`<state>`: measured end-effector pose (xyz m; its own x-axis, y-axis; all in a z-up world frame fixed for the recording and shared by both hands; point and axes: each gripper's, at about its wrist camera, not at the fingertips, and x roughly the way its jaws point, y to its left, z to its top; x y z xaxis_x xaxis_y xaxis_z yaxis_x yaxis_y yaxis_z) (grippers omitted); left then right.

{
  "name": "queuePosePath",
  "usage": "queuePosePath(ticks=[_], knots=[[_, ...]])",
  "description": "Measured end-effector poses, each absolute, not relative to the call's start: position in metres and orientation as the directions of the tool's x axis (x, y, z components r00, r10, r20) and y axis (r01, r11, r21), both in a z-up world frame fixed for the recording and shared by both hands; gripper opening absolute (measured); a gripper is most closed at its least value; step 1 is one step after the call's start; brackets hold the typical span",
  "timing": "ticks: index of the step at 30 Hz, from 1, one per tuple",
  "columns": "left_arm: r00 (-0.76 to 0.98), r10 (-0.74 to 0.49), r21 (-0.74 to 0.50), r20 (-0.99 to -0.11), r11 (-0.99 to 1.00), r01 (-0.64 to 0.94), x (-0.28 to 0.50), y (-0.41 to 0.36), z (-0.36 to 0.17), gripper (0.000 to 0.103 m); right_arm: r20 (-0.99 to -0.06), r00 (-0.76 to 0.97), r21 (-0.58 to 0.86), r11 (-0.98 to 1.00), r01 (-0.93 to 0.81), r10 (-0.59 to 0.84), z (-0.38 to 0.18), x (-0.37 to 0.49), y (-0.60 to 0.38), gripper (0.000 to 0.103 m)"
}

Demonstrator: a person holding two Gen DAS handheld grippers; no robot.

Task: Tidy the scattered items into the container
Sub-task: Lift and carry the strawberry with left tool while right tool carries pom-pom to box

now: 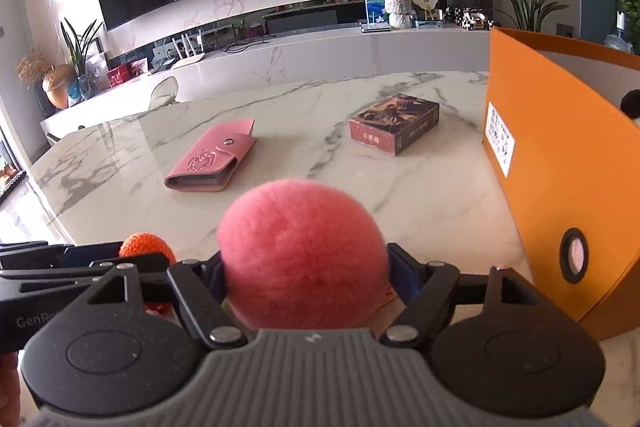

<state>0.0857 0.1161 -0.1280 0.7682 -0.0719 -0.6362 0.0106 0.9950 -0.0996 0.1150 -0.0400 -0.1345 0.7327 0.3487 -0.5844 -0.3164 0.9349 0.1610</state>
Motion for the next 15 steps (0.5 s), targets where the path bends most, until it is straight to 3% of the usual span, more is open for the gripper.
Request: queuePosePath(ticks=[2, 5, 15], knots=[[0.77, -0.077, -0.108, -0.633, 0.994, 0.011, 0.087, 0.117, -0.129, 0.045, -0.597, 0.719, 0.157, 0.931, -0.33, 0.355, -0.137, 0.115, -0.037, 0.056], [0.773, -0.083, -0.119, -0.629, 0.993, 0.009, 0.088, 0.118, -0.129, 0.046, -0.598, 0.719, 0.138, 0.929, -0.343, 0.354, -0.138, 0.113, -0.034, 0.05], [0.8, -0.086, -0.123, -0.593, 0.992, 0.015, 0.078, 0.117, -0.114, 0.045, -0.54, 0.767, 0.073, 0.927, -0.367, 0.347, -0.12, 0.098, -0.035, 0.047]])
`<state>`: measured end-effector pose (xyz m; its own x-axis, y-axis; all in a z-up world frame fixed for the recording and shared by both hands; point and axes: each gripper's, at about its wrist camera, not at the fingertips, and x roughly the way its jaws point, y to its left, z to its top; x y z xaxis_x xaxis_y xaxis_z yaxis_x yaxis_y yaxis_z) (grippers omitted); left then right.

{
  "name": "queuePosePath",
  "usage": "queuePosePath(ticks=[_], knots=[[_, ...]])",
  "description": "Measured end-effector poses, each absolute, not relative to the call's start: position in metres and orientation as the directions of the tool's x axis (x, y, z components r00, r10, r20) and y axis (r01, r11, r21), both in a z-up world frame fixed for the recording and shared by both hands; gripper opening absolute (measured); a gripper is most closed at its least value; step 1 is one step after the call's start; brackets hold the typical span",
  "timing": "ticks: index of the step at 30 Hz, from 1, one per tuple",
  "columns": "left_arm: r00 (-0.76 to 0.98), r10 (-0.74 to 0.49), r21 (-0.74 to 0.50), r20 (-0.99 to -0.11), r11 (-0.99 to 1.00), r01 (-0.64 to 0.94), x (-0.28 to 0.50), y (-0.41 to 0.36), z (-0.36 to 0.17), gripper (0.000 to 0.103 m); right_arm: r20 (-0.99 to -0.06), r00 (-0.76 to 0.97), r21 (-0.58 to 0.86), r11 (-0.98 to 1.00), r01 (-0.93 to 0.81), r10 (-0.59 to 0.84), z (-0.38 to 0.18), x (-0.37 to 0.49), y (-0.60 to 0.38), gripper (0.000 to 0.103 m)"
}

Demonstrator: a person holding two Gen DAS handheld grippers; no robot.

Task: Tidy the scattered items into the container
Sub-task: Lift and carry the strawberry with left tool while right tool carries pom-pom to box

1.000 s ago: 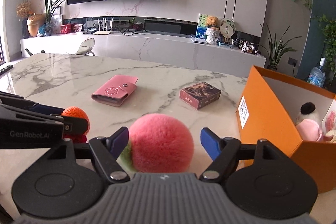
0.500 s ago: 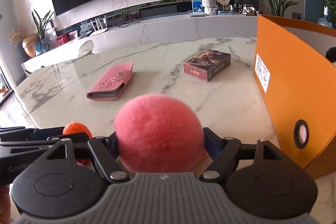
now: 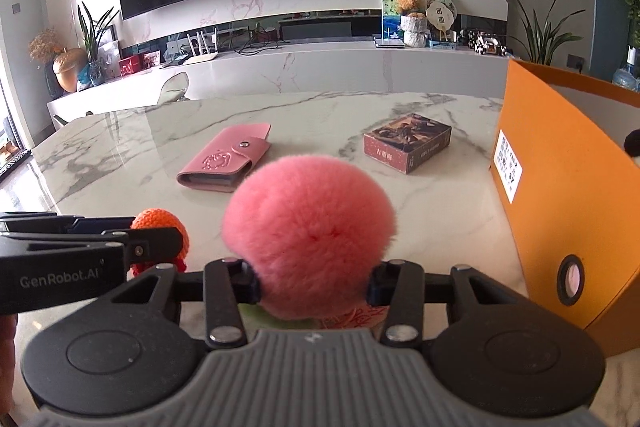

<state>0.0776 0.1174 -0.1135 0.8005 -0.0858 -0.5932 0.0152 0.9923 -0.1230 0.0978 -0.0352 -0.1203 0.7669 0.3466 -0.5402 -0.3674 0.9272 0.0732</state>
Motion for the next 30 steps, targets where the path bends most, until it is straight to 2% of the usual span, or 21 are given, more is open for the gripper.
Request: queuePosePath(ticks=[19, 30], knots=[[0.859, -0.081, -0.064, -0.506, 0.996, 0.056, 0.025, 0.079, -0.05, 0.045, -0.332, 0.883, -0.032, 0.931, -0.364, 0.333, -0.047, 0.025, -0.064, 0.047], [0.875, -0.152, -0.007, -0.46, 0.986, 0.168, 0.022, 0.026, -0.021, 0.046, -0.251, 0.95, -0.013, 0.981, -0.194, 0.184, -0.009, 0.0, -0.125, 0.047]])
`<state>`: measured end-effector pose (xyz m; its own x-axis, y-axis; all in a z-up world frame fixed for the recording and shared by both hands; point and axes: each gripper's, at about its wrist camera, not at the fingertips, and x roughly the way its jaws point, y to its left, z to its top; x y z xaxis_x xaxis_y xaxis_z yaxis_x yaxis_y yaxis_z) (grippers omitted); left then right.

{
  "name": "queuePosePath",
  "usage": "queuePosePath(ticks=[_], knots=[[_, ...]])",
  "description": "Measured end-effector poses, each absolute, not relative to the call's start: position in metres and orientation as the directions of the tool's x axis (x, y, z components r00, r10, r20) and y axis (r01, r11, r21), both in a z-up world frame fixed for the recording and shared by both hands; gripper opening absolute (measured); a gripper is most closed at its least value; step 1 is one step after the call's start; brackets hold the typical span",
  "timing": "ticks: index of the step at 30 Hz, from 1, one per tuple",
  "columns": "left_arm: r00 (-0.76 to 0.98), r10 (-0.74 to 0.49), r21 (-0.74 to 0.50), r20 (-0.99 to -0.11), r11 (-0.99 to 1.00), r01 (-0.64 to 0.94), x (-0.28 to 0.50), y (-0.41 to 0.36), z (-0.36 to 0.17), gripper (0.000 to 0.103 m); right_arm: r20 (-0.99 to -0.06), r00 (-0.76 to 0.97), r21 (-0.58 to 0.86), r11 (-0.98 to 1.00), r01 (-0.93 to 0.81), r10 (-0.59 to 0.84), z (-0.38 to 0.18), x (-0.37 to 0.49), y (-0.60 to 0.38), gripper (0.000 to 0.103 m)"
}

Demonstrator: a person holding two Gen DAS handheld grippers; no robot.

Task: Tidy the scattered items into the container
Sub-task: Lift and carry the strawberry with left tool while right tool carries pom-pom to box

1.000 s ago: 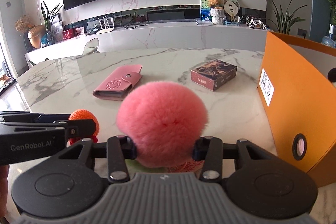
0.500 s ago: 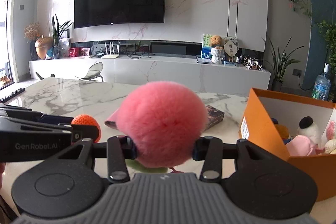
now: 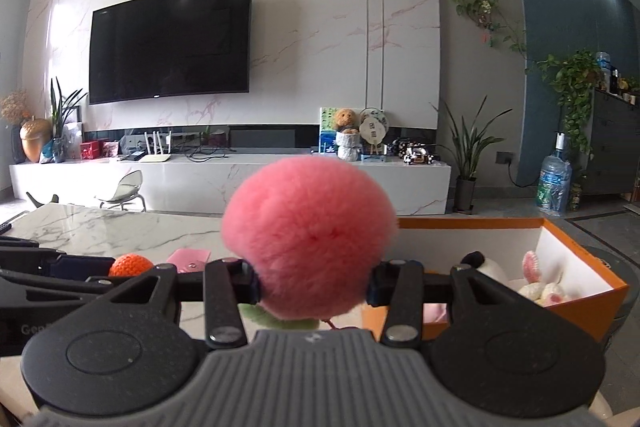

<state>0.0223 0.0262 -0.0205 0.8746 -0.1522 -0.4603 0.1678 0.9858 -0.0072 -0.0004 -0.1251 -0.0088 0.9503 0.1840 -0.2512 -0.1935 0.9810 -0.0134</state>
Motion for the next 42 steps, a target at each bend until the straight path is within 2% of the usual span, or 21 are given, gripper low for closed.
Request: queuePosePath(ticks=[6, 17, 25, 31, 42], knots=[[0.864, -0.214, -0.011, -0.455, 0.972, 0.235, 0.033, -0.004, -0.01, 0.046, -0.225, 0.968, -0.01, 0.994, -0.111, 0.106, 0.004, -0.004, -0.163, 0.047], [0.819, -0.358, -0.002, -0.449, 0.917, 0.4, 0.071, -0.078, -0.007, 0.045, -0.273, 0.962, 0.038, 0.999, 0.03, -0.018, 0.01, 0.01, -0.239, 0.047], [0.793, -0.388, 0.01, -0.469, 0.896, 0.444, 0.106, -0.116, -0.018, 0.046, -0.334, 0.937, 0.075, 0.988, 0.134, -0.101, 0.004, 0.048, -0.288, 0.047], [0.774, -0.411, -0.014, -0.481, 0.887, 0.462, 0.137, -0.134, -0.02, 0.046, -0.345, 0.93, 0.055, 0.987, 0.154, -0.126, 0.006, 0.08, -0.312, 0.047], [0.744, -0.426, -0.01, -0.514, 0.871, 0.491, 0.187, -0.162, -0.034, 0.046, -0.502, 0.86, 0.054, 0.989, 0.135, -0.09, -0.015, 0.167, -0.335, 0.047]])
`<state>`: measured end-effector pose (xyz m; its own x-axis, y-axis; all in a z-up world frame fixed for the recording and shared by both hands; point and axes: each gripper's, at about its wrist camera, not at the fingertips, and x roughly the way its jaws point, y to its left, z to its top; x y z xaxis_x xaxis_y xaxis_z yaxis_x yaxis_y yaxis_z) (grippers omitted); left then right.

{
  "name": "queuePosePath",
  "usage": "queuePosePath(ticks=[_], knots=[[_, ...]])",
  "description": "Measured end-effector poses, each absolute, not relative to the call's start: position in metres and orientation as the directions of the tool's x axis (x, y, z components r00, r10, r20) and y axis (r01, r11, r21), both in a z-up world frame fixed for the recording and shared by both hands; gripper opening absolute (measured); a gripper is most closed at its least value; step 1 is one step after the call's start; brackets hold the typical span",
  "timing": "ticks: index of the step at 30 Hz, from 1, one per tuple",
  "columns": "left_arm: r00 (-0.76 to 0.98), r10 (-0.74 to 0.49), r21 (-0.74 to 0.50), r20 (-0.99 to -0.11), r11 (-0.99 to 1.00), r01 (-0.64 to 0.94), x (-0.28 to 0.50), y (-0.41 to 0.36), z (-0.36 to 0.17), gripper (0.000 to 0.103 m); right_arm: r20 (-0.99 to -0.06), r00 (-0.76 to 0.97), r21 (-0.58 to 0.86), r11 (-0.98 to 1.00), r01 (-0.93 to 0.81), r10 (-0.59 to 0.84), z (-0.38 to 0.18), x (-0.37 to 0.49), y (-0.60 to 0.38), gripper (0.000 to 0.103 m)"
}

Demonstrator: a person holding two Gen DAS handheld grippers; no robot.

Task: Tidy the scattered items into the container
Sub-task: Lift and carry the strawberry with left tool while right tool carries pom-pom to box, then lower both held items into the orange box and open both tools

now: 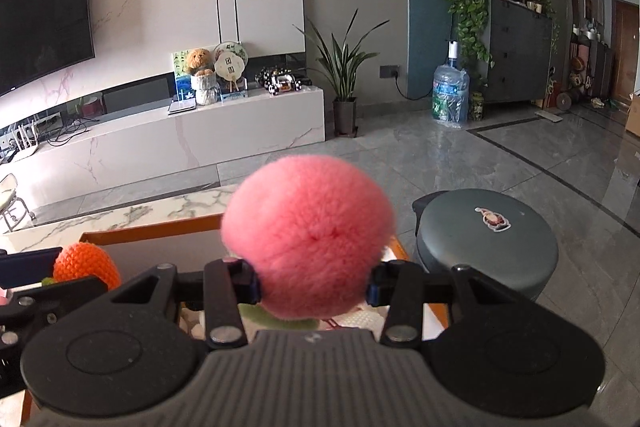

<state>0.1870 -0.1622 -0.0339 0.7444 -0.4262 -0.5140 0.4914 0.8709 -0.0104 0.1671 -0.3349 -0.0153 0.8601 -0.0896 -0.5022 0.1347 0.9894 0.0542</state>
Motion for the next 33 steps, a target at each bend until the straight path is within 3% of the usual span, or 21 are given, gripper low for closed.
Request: queuePosePath(ticks=[11, 33], knots=[[0.698, -0.418, -0.022, -0.582, 0.865, 0.5, 0.212, -0.183, -0.059, 0.045, -0.593, 0.804, 0.087, 0.99, 0.112, -0.039, -0.043, 0.194, -0.351, 0.048], [0.656, -0.423, -0.018, -0.624, 0.848, 0.529, 0.201, -0.2, -0.074, 0.045, -0.606, 0.795, 0.125, 0.986, 0.11, -0.012, -0.05, 0.2, -0.354, 0.065]])
